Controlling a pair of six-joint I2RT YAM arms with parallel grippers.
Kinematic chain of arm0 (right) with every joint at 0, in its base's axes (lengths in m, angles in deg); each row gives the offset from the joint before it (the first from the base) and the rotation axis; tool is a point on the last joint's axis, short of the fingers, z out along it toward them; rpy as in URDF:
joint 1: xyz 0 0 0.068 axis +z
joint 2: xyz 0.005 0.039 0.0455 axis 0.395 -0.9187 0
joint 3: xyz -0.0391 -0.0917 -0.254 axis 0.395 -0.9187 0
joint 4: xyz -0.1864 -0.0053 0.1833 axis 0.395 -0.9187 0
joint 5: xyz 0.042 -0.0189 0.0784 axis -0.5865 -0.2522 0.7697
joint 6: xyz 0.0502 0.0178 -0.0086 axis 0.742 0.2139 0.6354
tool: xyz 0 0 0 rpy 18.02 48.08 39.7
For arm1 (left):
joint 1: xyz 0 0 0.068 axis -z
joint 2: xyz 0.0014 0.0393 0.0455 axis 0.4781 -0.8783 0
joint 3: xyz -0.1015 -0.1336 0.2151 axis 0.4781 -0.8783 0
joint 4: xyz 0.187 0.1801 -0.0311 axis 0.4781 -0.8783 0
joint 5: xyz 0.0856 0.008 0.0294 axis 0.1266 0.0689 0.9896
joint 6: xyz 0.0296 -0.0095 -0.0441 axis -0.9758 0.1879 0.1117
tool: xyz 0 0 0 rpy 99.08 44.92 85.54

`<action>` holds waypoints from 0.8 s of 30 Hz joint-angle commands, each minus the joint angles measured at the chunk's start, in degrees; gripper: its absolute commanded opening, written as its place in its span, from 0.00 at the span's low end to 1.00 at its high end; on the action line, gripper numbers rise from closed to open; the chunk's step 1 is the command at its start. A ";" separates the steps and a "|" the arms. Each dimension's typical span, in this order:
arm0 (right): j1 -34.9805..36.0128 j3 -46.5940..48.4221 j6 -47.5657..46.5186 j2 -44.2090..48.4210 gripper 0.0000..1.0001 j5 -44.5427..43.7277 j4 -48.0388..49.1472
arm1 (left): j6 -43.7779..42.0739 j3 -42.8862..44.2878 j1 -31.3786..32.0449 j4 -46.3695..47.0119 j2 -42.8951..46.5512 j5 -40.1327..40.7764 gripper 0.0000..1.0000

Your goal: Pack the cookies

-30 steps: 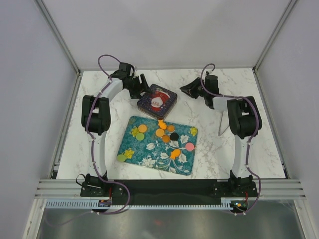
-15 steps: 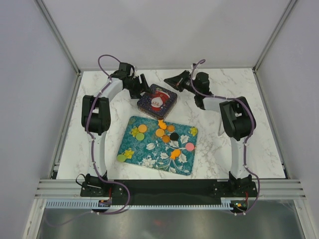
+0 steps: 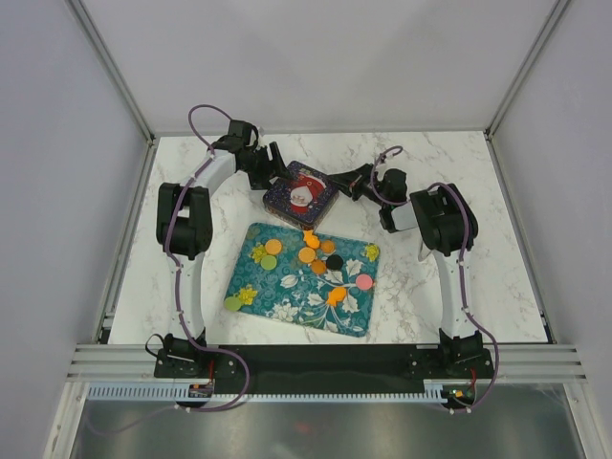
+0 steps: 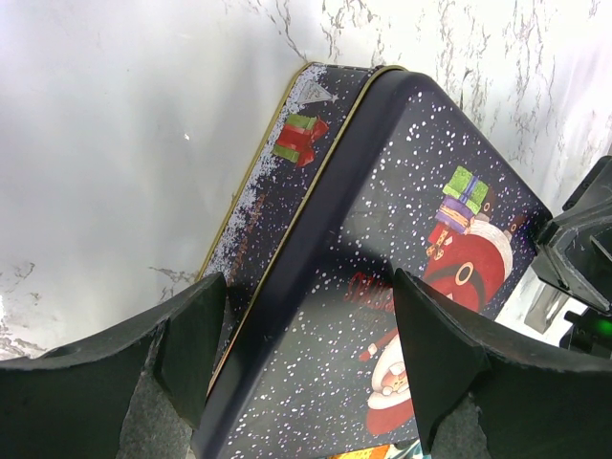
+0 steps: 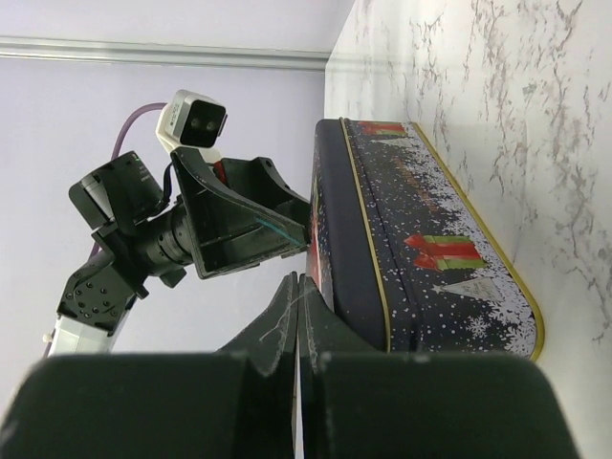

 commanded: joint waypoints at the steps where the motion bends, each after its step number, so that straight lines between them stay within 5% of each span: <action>1: 0.14 -0.11 -2.95 1.49 0.00 -0.23 -1.57 | -2.77 0.95 0.66 -1.34 1.51 -0.08 0.78; 15: 1.80 13.78 -7.44 7.91 0.00 2.06 -14.23 | -2.68 1.39 0.58 -1.34 1.16 -0.34 0.78; 24: 2.07 8.61 -2.53 -3.33 0.00 1.80 -5.82 | -2.68 1.30 0.58 -1.43 0.90 -0.34 0.78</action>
